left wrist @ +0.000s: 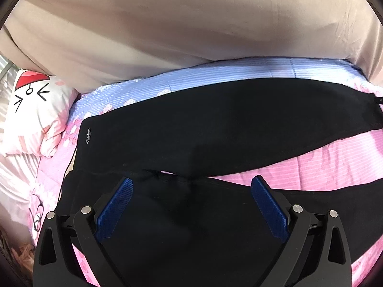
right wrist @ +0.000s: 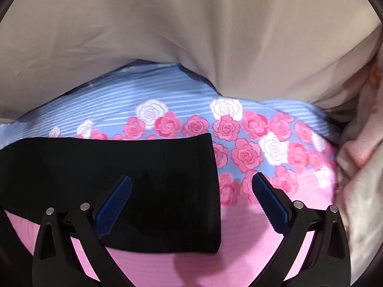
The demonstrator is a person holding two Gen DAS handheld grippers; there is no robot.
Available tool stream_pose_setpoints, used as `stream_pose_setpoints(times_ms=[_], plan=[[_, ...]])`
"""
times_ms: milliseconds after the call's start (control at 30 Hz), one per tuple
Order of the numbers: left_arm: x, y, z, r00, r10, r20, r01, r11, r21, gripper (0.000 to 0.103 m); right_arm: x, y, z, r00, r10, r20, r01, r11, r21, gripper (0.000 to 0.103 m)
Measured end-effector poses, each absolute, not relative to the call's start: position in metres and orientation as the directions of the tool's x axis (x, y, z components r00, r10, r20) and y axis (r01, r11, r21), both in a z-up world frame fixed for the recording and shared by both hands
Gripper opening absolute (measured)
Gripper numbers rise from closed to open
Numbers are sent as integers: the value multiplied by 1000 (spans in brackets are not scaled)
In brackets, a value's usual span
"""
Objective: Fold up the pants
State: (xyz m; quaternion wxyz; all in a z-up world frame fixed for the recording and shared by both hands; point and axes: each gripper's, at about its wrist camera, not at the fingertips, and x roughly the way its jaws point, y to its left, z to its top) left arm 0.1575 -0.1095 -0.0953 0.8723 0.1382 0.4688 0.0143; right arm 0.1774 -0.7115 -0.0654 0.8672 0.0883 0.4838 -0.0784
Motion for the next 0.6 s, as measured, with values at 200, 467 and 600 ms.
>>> stream_pose_setpoints(times_ms=[200, 467, 600], plan=[[163, -94, -99, 552, 185, -813, 51, 966, 254, 98, 192, -720, -87, 504, 41, -863, 177, 973, 150, 97], [209, -9, -104, 534, 244, -809, -73, 967, 244, 98, 199, -717, -86, 537, 19, -843, 215, 964, 159, 58], [257, 71, -109, 499, 292, -815, -153, 956, 249, 98, 199, -721, -81, 543, 1, -840, 252, 954, 165, 30]])
